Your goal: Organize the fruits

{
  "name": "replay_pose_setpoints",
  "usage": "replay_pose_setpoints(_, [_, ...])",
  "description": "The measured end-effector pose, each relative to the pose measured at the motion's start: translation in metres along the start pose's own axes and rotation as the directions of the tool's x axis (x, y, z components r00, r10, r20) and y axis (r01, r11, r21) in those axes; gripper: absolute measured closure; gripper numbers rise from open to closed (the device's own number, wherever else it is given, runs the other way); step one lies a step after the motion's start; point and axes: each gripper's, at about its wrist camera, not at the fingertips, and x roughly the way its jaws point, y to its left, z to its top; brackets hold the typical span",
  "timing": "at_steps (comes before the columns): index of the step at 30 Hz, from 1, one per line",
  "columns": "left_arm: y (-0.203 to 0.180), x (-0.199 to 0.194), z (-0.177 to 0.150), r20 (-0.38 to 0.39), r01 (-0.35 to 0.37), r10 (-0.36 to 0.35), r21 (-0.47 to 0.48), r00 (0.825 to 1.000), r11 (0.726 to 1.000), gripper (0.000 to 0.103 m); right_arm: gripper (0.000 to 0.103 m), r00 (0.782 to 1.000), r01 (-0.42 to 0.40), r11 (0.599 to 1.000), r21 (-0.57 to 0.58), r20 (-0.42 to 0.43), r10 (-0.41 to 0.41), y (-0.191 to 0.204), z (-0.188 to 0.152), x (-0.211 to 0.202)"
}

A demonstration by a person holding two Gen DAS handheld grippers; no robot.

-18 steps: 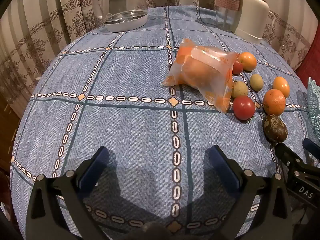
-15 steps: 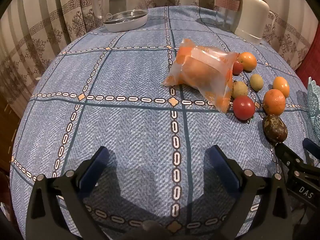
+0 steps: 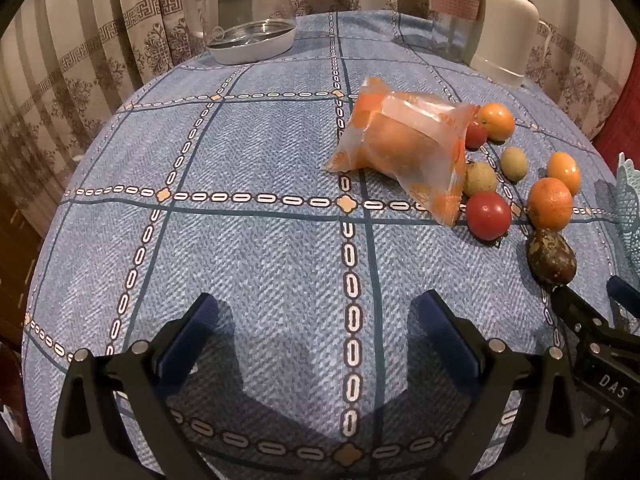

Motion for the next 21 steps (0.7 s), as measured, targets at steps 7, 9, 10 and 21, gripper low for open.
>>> replay_pose_setpoints(7, [0.0020, 0.0025, 0.0016, -0.001, 0.002, -0.002, -0.001, 1.000, 1.000, 0.005, 0.002, 1.000, 0.002, 1.000, -0.002, -0.002, -0.002, 0.0005, 0.0009, 0.0011])
replay_pose_setpoints(9, [0.0028, 0.0036, 0.0019, -0.002, 0.002, -0.002, -0.001, 1.000, 1.000, 0.005, 0.002, 1.000, 0.001, 1.000, -0.002, -0.001, -0.001, 0.0008, 0.0006, -0.0002])
replay_pose_setpoints(10, [0.0029, 0.0039, 0.0020, -0.001, 0.003, -0.003, -0.002, 1.000, 1.000, 0.005, 0.002, 1.000, 0.001, 1.000, -0.002, -0.001, -0.001, 0.0011, 0.0007, -0.0003])
replay_pose_setpoints(21, [0.0017, 0.0037, 0.0030, 0.000, 0.000, 0.000, 0.000, 1.000, 1.000, 0.005, 0.002, 1.000, -0.008, 1.000, 0.001, -0.001, 0.008, 0.0003, 0.0004, -0.0004])
